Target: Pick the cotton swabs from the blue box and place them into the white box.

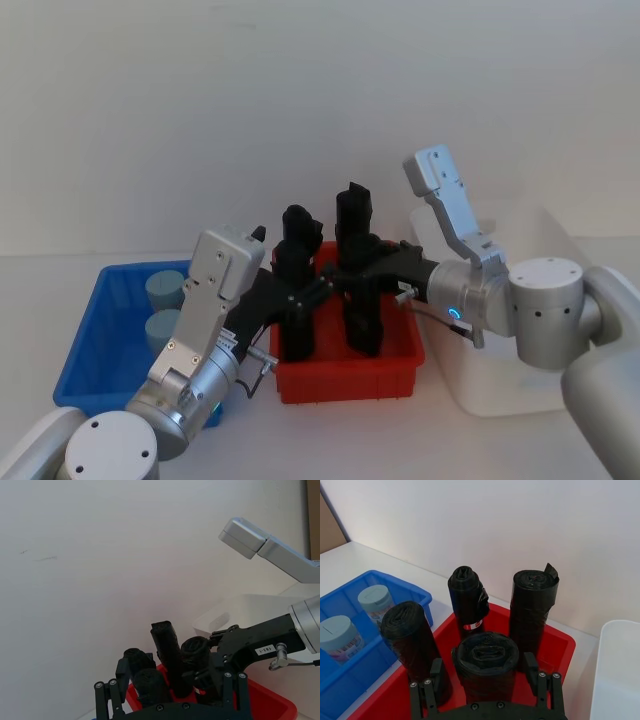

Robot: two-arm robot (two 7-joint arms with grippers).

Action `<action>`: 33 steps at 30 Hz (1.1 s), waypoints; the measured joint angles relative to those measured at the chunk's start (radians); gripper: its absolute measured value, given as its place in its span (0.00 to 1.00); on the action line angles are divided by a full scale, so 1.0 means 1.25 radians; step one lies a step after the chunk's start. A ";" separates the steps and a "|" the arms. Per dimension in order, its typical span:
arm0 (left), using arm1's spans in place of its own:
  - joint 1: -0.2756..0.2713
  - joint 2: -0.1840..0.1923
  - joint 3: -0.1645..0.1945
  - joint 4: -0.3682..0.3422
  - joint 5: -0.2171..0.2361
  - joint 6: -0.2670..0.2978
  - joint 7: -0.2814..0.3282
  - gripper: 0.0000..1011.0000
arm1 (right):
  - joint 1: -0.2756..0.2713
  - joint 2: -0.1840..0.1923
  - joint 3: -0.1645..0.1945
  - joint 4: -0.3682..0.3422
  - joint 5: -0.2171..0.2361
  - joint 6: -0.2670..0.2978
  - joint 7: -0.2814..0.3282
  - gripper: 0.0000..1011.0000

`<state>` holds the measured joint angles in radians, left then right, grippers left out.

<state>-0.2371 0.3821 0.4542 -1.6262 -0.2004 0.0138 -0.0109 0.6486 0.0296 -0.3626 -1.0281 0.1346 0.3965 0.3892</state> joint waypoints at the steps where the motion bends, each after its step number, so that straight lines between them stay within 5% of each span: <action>1: 0.000 0.000 0.000 0.000 0.000 0.000 0.000 0.99 | 0.002 -0.002 -0.001 0.005 0.000 -0.002 0.000 0.99; 15: 0.000 0.000 0.000 0.000 0.000 0.000 0.000 0.99 | 0.031 -0.019 -0.007 0.071 0.005 -0.035 -0.004 0.99; 33: 0.000 0.000 0.000 0.000 0.000 0.000 0.000 0.99 | 0.043 -0.027 -0.010 0.100 0.008 -0.049 -0.006 0.53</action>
<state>-0.2371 0.3821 0.4542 -1.6262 -0.2004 0.0138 -0.0109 0.7025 -0.0039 -0.3746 -0.9036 0.1440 0.3347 0.3822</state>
